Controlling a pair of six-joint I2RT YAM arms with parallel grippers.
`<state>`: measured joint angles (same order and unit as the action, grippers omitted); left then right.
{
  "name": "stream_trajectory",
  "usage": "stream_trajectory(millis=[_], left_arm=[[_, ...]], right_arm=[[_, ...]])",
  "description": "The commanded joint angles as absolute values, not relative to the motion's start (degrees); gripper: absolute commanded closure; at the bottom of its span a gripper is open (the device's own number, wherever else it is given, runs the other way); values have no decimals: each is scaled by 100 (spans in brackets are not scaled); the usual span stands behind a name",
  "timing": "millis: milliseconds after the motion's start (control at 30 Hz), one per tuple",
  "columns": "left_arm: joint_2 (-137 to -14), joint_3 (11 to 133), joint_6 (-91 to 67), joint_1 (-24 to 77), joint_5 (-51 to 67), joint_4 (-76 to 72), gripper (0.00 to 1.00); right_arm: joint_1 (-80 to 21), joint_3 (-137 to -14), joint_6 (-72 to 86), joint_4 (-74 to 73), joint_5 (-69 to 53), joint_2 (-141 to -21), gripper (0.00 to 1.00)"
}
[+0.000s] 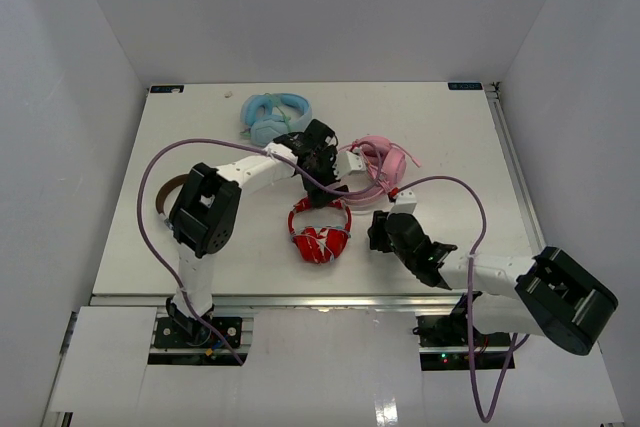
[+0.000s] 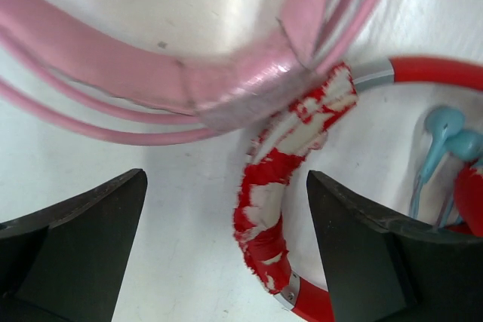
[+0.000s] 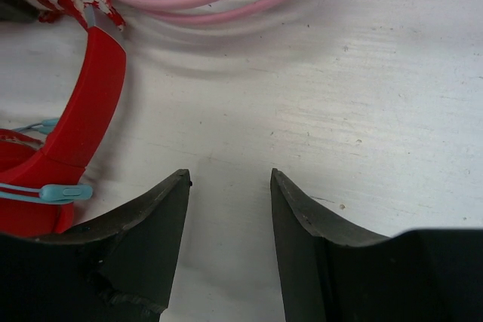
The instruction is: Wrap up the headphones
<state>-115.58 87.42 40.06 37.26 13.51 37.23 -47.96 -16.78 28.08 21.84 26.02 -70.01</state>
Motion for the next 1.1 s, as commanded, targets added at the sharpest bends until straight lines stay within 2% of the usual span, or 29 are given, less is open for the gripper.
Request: stream_trajectory(millis=[0,133,267,400,500,600,667,767,867,1067], left_arm=[[-10638,9131,3351,3727,1413,3314,2],[-10033,9066,2715,3710,1342,2910,2],[-9557,9381,532,3614,664,2774,2],[-9033,9064,-508,3604,519,2671,2],[-8408,8161,-1226,3604,525,2490,2],[-7599,7396,-2102,3604,287,2327,2],[-7203,6761,-2551,3609,239,2281,2],[-6464,5674,-2902,3664,455,1760,2],[-5760,4818,-3048,3699,121,1309,2],[-4820,3632,-3091,3869,-185,779,2]], right_arm=[[-4764,-1836,2769,1780,2698,-6410,46],[-4772,-2006,2752,1190,2631,-5750,46],[-4772,-2221,2622,674,2231,-5115,46],[-4789,-2862,2530,90,1642,-4765,41],[-4790,-3474,2337,-810,1389,-4692,30],[-4792,-4066,2065,-1291,1371,-4749,13],[-4794,-4345,1831,-1666,1396,-4864,6],[-4799,-4582,1671,-1772,1362,-5026,10],[-4807,-4511,1826,-1655,1603,-5097,10],[-4808,-3796,2206,-966,1939,-4994,10]])
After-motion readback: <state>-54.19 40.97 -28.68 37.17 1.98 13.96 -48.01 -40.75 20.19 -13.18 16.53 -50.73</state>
